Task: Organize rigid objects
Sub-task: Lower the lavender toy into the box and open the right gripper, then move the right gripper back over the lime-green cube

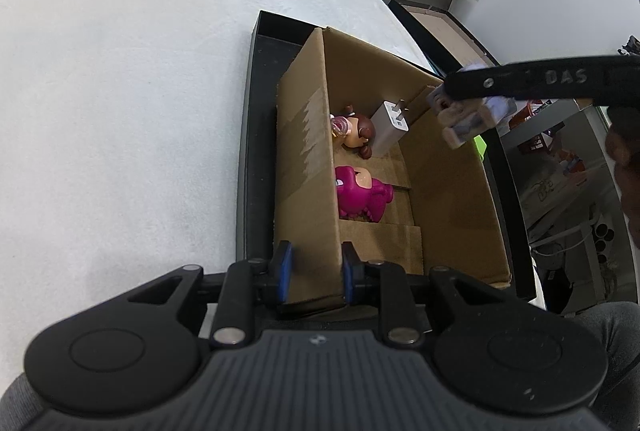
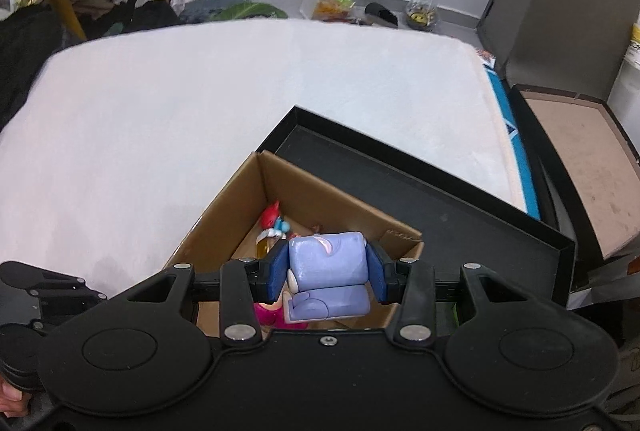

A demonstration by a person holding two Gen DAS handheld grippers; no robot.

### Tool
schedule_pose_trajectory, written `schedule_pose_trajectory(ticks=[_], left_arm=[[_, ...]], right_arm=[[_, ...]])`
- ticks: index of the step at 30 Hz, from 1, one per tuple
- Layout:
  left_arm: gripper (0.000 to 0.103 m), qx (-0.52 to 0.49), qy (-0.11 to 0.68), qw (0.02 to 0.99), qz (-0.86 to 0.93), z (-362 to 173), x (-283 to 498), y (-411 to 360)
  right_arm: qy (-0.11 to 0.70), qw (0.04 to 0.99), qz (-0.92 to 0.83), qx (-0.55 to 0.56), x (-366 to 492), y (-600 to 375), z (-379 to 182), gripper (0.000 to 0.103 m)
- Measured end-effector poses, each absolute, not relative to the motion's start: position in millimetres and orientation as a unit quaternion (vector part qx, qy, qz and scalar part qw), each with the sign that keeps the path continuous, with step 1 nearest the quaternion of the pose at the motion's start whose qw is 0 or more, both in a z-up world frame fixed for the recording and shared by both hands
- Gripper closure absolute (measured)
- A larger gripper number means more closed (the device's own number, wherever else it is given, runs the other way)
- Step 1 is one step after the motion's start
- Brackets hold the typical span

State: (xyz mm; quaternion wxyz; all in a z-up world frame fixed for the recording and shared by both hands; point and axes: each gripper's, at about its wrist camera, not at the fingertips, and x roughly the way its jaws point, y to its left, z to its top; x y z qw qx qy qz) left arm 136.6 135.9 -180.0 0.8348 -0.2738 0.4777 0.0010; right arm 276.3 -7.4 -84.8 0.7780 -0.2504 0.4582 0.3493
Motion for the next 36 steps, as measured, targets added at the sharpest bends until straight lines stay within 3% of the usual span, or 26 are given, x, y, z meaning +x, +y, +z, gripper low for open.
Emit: schedule_pose_trajectory(ticks=[13,36], left_arm=[[0.078,-0.27,0.476,0.837,-0.001,-179.4,136.8,136.3],[0.08,-0.26,0.478,0.839,0.008,-176.1,135.3,130.9]], right_arm=[[0.437,0.776,0.311,-0.333,261.5,4.9,-113.9,0.062],[0.458,0.809,0.282,-0.238,293.3,-74.4,-81.3,0.06]])
